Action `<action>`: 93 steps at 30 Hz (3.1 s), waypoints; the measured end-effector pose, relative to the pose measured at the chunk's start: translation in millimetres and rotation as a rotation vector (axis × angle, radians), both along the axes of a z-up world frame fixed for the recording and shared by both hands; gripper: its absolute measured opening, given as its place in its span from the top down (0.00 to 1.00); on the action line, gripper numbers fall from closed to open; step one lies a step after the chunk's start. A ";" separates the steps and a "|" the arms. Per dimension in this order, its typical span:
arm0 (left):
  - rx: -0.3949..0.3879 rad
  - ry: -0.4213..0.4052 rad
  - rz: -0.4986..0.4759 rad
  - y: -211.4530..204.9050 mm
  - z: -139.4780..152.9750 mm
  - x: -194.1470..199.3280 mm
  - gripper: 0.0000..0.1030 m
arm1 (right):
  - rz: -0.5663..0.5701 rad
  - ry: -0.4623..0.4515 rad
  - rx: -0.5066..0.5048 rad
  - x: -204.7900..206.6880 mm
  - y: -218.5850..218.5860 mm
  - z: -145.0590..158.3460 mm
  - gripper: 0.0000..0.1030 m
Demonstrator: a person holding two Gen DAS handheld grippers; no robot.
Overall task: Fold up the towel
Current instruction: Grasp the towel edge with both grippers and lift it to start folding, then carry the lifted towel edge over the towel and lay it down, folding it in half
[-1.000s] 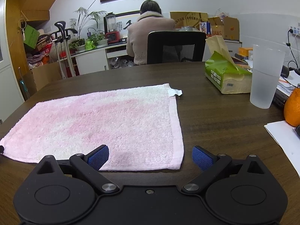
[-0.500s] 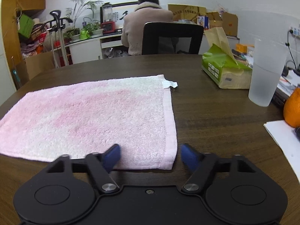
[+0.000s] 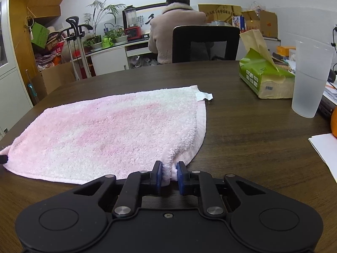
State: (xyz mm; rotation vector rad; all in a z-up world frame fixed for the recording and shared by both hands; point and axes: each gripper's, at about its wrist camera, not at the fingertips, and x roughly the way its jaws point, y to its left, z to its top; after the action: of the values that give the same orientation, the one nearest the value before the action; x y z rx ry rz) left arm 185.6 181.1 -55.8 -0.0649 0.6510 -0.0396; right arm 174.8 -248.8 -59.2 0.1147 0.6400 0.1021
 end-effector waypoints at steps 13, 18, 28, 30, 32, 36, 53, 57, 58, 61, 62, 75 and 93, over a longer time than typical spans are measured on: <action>-0.038 -0.081 0.016 7.5 55.4 51.3 0.95 | 0.004 -0.100 0.038 22.3 -5.8 43.9 0.91; -0.076 -0.063 0.044 13.7 67.9 99.6 0.95 | -0.008 -0.097 0.091 61.5 -14.0 56.7 0.91; -0.082 0.039 0.108 26.2 49.5 188.6 0.95 | -0.013 -0.028 0.149 145.0 -18.4 46.5 0.91; -0.103 0.073 0.121 30.6 41.4 202.3 0.94 | -0.009 0.000 0.162 161.4 -19.1 41.0 0.91; -0.116 0.101 0.129 32.8 33.8 212.6 0.94 | -0.017 0.018 0.185 172.8 -20.7 35.5 0.91; -0.140 0.119 0.147 35.5 24.1 225.5 0.94 | -0.034 0.040 0.211 186.5 -22.0 24.3 0.91; 0.202 -0.007 0.076 -8.6 22.6 190.9 0.08 | -0.001 -0.097 0.045 176.2 -1.0 21.1 0.20; 0.305 0.020 -0.018 -25.6 16.3 177.3 0.08 | 0.103 -0.075 0.011 172.4 9.5 16.4 0.21; 0.317 0.025 -0.031 -27.0 15.3 173.9 0.08 | 0.137 -0.070 0.011 172.8 10.6 14.6 0.21; 0.298 0.045 -0.029 -28.6 9.4 174.2 0.08 | 0.202 -0.053 0.065 175.5 13.0 18.3 0.21; 0.287 0.050 -0.025 -29.3 7.5 174.2 0.08 | 0.216 -0.048 0.075 175.9 17.3 19.2 0.21; 0.186 0.104 0.027 -9.1 -4.5 155.2 0.05 | 0.110 0.031 0.009 207.0 16.4 -1.1 0.31; 0.225 0.078 -0.023 -32.5 -1.7 181.9 0.05 | 0.182 -0.054 -0.195 191.3 72.9 8.8 0.21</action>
State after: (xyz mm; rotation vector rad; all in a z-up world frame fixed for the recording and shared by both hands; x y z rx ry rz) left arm 367.5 148.6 -57.5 0.1587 0.7308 0.0138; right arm 366.1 -175.9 -50.4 -0.1345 0.6019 0.2169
